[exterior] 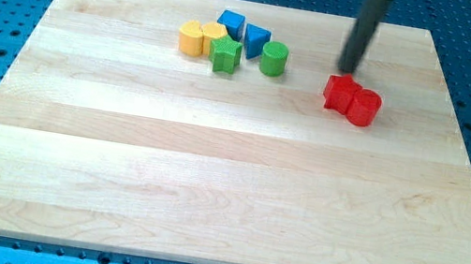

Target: Slide the yellow blocks to the left

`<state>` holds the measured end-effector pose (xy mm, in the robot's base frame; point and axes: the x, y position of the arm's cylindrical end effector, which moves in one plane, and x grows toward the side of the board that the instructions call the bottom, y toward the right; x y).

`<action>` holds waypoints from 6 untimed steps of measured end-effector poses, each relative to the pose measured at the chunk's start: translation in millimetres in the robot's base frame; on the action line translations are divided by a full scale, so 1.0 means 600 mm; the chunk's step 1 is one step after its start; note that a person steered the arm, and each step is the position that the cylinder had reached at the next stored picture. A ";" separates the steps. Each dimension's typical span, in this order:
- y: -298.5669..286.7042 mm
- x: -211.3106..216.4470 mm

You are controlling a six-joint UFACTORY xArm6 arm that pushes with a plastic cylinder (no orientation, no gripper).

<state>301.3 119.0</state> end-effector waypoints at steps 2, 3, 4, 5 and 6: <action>-0.200 0.005; -0.209 0.001; -0.264 0.000; -0.358 0.005; -0.421 0.005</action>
